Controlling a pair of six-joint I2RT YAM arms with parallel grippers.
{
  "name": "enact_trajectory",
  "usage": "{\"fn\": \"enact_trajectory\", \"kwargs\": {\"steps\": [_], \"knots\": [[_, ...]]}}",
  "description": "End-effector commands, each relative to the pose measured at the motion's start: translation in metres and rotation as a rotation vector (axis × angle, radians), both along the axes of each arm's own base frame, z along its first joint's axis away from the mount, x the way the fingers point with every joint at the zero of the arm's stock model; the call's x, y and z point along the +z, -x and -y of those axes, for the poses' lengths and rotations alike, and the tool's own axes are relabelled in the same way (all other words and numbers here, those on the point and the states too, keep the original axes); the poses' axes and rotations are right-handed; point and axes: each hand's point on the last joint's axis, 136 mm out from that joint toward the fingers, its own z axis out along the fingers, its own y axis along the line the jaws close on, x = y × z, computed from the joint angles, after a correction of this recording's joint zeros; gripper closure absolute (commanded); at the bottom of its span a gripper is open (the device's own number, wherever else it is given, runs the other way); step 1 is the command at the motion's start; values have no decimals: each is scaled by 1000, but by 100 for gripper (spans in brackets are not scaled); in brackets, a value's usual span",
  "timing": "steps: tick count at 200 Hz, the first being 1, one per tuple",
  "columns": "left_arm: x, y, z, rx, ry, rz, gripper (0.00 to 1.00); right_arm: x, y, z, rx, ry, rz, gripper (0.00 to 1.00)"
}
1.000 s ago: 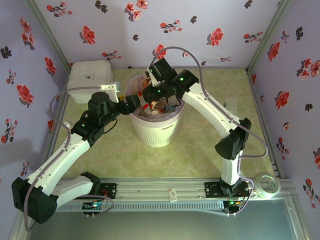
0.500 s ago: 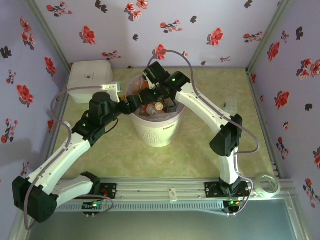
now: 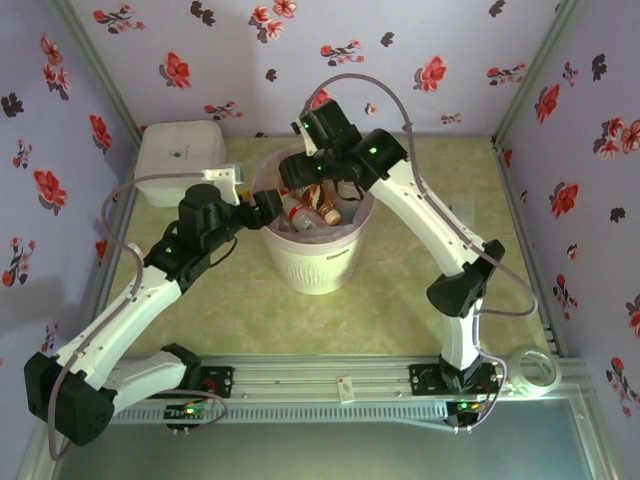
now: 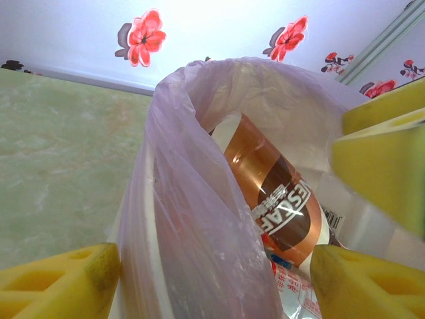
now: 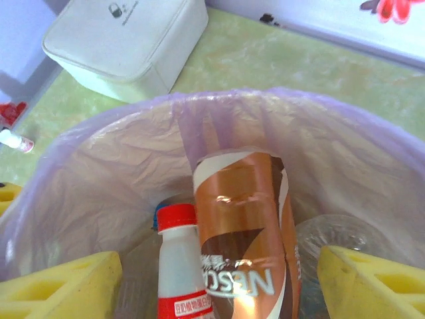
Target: Put the plastic bottles in the bin
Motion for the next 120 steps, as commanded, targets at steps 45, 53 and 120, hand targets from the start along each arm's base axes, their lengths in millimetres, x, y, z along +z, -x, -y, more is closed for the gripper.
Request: {"fn": "enact_trajectory", "kwargs": {"steps": [45,53,120], "knots": [[33,7,-3,-18,-63,66,22,73,3,94,-144,-105,191,21],[38,8,-5,-11,-80,75,19,76,0,112,-179,-113,208,20],[95,33,-54,99,-239,186,0,14,-13,224,-431,-53,225,1]]}}
